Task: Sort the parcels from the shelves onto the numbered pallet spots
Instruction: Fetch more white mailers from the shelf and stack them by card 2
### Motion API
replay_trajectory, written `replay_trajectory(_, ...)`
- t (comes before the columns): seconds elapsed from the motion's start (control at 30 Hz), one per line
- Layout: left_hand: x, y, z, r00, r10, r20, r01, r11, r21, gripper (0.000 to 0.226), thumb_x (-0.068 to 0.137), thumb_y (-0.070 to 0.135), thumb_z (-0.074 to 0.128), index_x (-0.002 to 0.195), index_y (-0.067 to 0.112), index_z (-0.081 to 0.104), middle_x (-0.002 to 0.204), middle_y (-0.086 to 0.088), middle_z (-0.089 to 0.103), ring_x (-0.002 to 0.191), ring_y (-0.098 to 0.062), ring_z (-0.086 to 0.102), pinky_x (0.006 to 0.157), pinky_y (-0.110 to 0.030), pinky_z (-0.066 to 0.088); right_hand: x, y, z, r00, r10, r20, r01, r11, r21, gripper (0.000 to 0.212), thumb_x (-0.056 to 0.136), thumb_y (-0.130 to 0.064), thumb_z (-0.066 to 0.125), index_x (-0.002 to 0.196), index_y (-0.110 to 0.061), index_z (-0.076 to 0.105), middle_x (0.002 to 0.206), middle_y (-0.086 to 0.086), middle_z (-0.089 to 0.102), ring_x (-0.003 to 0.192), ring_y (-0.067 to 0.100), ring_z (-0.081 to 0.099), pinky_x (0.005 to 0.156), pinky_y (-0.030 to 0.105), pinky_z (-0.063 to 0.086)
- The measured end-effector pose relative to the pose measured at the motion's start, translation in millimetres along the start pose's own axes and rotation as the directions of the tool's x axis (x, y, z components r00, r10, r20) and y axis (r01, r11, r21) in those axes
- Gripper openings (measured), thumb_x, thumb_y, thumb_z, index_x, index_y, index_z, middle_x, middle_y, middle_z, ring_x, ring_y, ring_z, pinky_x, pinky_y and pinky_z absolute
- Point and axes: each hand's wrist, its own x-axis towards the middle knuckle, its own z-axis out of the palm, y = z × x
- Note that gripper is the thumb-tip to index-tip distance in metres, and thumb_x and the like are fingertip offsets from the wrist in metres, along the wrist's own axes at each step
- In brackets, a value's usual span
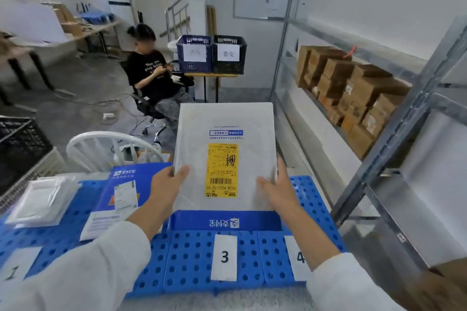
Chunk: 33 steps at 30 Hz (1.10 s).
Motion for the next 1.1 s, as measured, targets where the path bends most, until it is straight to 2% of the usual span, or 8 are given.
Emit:
replay_trajectory(0.1,11,-5,-34,1.000,-0.008,0.012,0.008,1.000,-0.012,0.021,0.096,0.027,0.058,0.109,0.011,0.061,0.099,-0.002,0.067,0.084,-0.016,0.064,0.062,-0.027,0.049,9,-6,36,0.997,-0.044,0.056,0.045,0.999,-0.023,0.080,0.097,-0.010,0.052,0.152,-0.044,0.004,0.137,-0.017,0.031,0.115,0.008,0.041,0.079,0.017,0.043)
replay_trajectory(0.17,23,-11,-59,0.998,-0.034,0.053,0.033,0.999,0.014,0.024,0.096,0.028,0.057,0.115,0.013,0.059,0.107,-0.004,0.068,0.091,-0.018,0.064,0.067,-0.029,0.050,20,-5,65,0.994,-0.044,0.099,0.050,0.997,-0.052,0.078,0.097,-0.008,0.051,0.152,-0.044,0.007,0.153,-0.013,0.024,0.127,0.013,0.039,0.095,0.026,0.043)
replay_trajectory(0.33,58,-27,-131,0.987,-0.073,0.145,0.060,0.994,0.088,0.029,0.093,0.023,0.062,0.121,0.018,0.058,0.111,0.001,0.068,0.095,-0.013,0.065,0.070,-0.024,0.051,50,5,142,0.987,0.047,0.154,-0.030,0.993,-0.111,0.079,0.096,-0.011,0.056,0.154,-0.037,0.010,0.159,-0.007,0.019,0.132,0.016,0.036,0.101,0.034,0.040)
replay_trajectory(0.47,94,-38,-184,0.988,-0.060,0.139,0.051,0.996,0.067,0.042,0.089,0.017,0.066,0.129,0.021,0.053,0.116,-0.002,0.068,0.098,-0.018,0.068,0.074,-0.030,0.057,73,14,208,0.977,0.106,0.184,-0.077,0.984,-0.158,0.079,0.093,-0.017,0.061,0.153,-0.036,0.015,0.157,-0.004,0.027,0.137,0.022,0.037,0.108,0.046,0.041)
replay_trajectory(0.7,162,-63,-239,0.989,-0.093,0.111,0.086,0.994,0.061,0.046,0.090,0.011,0.064,0.132,0.019,0.045,0.116,-0.005,0.063,0.095,-0.020,0.064,0.064,-0.026,0.054,106,35,298,0.958,0.220,0.185,-0.187,0.966,-0.181,0.068,0.093,-0.018,0.062,0.150,-0.026,0.025,0.149,-0.002,0.039,0.126,0.021,0.047,0.099,0.038,0.047)
replay_trajectory(0.8,185,-80,-251,0.985,-0.119,0.129,0.109,0.991,0.078,0.047,0.091,0.011,0.063,0.134,0.020,0.045,0.117,-0.004,0.061,0.098,-0.021,0.063,0.064,-0.024,0.053,119,45,322,0.947,0.259,0.189,-0.224,0.956,-0.188,0.067,0.094,-0.015,0.061,0.149,-0.025,0.025,0.146,0.000,0.042,0.121,0.021,0.050,0.088,0.033,0.048)
replay_trajectory(0.97,217,-108,-265,0.971,-0.178,0.162,0.164,0.982,0.097,0.050,0.091,0.013,0.063,0.136,0.021,0.044,0.123,-0.005,0.062,0.105,-0.025,0.063,0.072,-0.033,0.056,133,65,350,0.933,0.321,0.160,-0.287,0.936,-0.202,0.069,0.093,-0.015,0.062,0.150,-0.028,0.023,0.143,0.000,0.045,0.122,0.023,0.050,0.095,0.038,0.048)
replay_trajectory(1.1,233,-131,-266,0.960,-0.217,0.178,0.201,0.974,0.102,0.051,0.090,0.013,0.065,0.137,0.020,0.045,0.123,-0.005,0.062,0.106,-0.024,0.062,0.084,-0.042,0.056,140,78,363,0.923,0.361,0.135,-0.322,0.915,-0.245,0.071,0.094,-0.012,0.061,0.151,-0.026,0.021,0.141,0.002,0.046,0.118,0.021,0.050,0.090,0.034,0.046)
